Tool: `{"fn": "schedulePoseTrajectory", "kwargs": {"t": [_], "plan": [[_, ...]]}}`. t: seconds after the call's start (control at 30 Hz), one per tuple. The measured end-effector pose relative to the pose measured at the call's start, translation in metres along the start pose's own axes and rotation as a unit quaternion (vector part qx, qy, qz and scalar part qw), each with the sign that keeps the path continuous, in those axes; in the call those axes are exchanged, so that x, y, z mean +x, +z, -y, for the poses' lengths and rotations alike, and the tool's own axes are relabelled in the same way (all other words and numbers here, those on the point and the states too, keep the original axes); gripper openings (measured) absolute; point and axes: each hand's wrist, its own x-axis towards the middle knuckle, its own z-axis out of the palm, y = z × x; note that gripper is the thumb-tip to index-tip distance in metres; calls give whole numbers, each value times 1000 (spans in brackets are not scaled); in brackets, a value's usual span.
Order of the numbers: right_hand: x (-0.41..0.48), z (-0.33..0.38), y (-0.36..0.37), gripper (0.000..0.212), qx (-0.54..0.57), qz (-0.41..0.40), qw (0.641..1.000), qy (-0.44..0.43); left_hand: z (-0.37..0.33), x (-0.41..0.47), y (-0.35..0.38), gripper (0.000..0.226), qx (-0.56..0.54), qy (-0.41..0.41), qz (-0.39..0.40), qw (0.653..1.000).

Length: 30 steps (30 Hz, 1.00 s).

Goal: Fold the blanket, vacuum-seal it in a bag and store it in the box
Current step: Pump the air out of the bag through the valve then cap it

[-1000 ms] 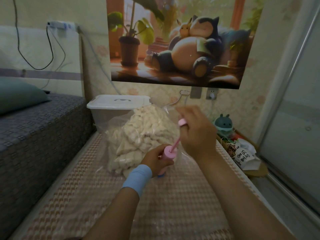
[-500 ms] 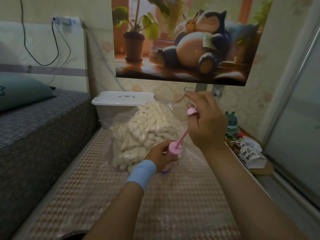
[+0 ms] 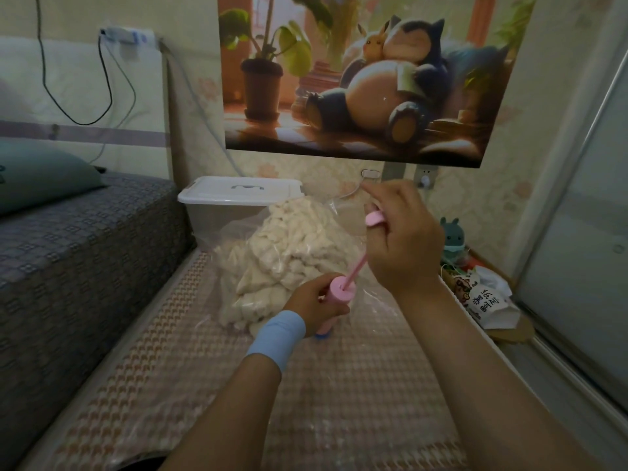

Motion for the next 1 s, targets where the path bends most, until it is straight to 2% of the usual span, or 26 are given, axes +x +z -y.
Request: {"fn": "schedulePoseTrajectory", "kwargs": {"t": [0.07,0.1,0.17,0.2,0.23,0.27,0.37,0.43,0.47,0.53,0.6,0.67,0.7,0.73,0.77,0.83,0.9,0.97,1.0], "plan": [[-18,-2,7,35,-11,50,998,37,0,0,4,52,0,-4,0,1000],[-35,-3,14,37,-20,118,991,63,-1,-1,6,49,-10,-13,-3,1000],[-71,-7,28,36,-51,298,947,109,-2,-3,10,36,-28,-30,-8,999],[-81,-9,33,32,-64,360,924,117,-2,-4,11,30,-26,-30,-10,999],[-83,-9,34,29,-70,375,918,111,-2,-4,11,28,-24,-28,-10,999],[-76,-9,31,28,-65,353,928,98,-2,-5,10,31,-31,-26,-12,999],[-29,-2,13,33,-31,154,987,24,2,-3,3,47,-18,-13,-11,1000],[-4,-3,-2,34,-13,38,999,0,3,-1,2,48,-1,-7,-2,1000],[1,-4,-4,35,-12,11,1000,6,3,0,2,48,4,-3,1,1000],[-15,-6,0,37,-20,45,998,37,2,0,5,49,9,1,-3,1000],[-53,-9,16,42,-29,187,978,82,0,-1,10,45,-3,-7,-10,1000],[-82,-12,28,47,-34,349,930,113,-3,-3,12,31,-10,-14,-9,1000],[-86,-13,30,47,-37,377,919,112,-4,-5,12,25,-8,-16,-10,1000],[-81,-13,30,44,-37,364,925,102,-4,-5,11,24,-9,-18,-13,1000],[-69,-11,27,41,-34,318,944,82,-3,-5,9,30,-12,-19,-15,1000],[-37,-5,15,37,-27,178,983,26,3,-2,4,44,-4,-7,-14,1000],[-10,-4,1,33,-11,52,999,-2,6,-1,3,49,7,0,-7,1000],[-4,-7,-2,35,-5,3,1000,29,6,0,5,49,11,4,-5,1000],[-12,-8,1,36,-12,13,999,49,5,0,7,49,11,4,-5,1000]]}}
